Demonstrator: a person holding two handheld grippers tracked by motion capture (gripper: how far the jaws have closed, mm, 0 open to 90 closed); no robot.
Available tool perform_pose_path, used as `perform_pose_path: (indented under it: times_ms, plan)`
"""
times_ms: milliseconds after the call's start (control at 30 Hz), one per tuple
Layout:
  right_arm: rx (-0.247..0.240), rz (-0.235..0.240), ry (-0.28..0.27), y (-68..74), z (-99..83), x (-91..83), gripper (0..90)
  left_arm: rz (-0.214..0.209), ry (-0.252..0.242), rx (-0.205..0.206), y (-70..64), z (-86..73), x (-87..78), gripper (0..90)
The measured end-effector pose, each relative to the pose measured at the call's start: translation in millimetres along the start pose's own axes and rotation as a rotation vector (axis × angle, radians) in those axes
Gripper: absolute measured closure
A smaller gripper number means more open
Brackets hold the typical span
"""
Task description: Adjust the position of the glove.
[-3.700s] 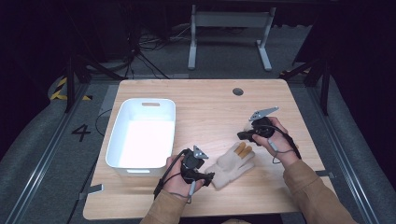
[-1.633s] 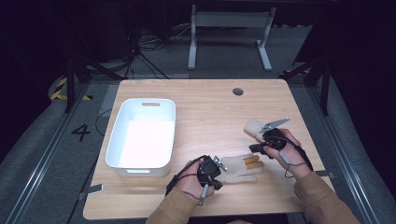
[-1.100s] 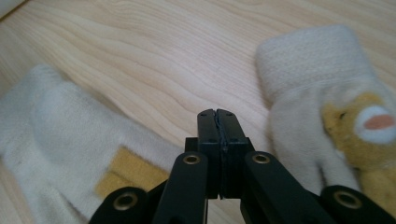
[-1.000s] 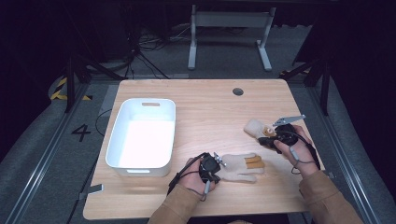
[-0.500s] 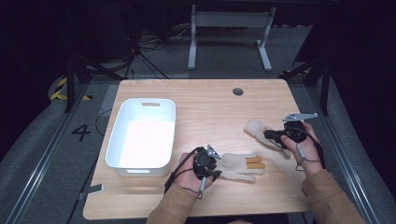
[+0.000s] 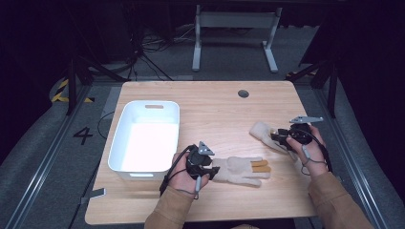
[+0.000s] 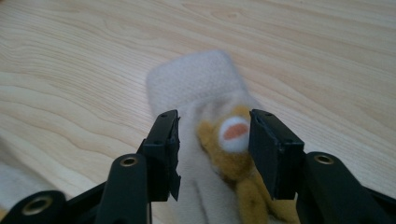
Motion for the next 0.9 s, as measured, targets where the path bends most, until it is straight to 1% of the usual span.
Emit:
perform_pose_path:
  times_ms: [67, 167, 200, 267, 367, 467, 533, 567, 767, 900]
  plan:
    - [0.007, -0.016, 0.007, -2.7, -2.1, 4.6, 52.3, 0.002, -0.003, -0.004, 0.8, -0.3, 0.6, 59.7]
    - [0.008, -0.038, 0.036, -6.2, -5.7, 10.8, 53.1, -0.001, -0.001, -0.005, 0.4, -1.3, 1.8, 58.8]
    - [0.015, -0.035, 0.053, -6.3, -7.3, 12.6, 55.3, -0.004, 0.003, -0.006, 0.3, -1.4, 2.2, 58.5]
    - [0.004, -0.04, 0.076, -7.4, -10.5, 15.1, 62.3, -0.004, 0.002, -0.008, 1.0, -1.0, 3.7, 58.5]
    - [0.007, -0.025, 0.081, -7.6, -11.9, 13.4, 67.4, -0.004, 0.0, -0.012, 2.6, -0.6, 4.1, 58.5]
    - [-0.003, -0.015, 0.082, -7.2, -12.8, 10.5, 70.8, -0.004, -0.009, -0.015, 3.8, -0.1, 3.3, 58.5]
    - [-0.007, -0.023, 0.081, -6.8, -12.6, 8.7, 71.7, -0.003, -0.014, -0.016, 4.6, -0.1, 1.6, 58.6]
    - [-0.012, -0.021, 0.082, -6.6, -12.3, 7.6, 72.1, -0.006, -0.017, -0.019, 4.9, -0.1, 0.9, 58.7]
    - [-0.019, -0.018, 0.055, -5.3, -9.6, -1.9, 72.8, -0.004, -0.029, -0.034, 9.2, -0.7, -3.6, 58.3]
    - [-0.025, -0.017, 0.037, -4.3, -8.9, -8.4, 73.0, 0.001, -0.038, -0.036, 10.1, 0.2, -6.6, 55.3]
Point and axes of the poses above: each handheld gripper's, and its own axes: x roughly forward along the jaws, z roughly out of its top, y roughly to its left, the point moved 5 cm from there along x, roughly forward along the jaws, and after that the axes turned 12 degrees about y, right-handed, at the moved point
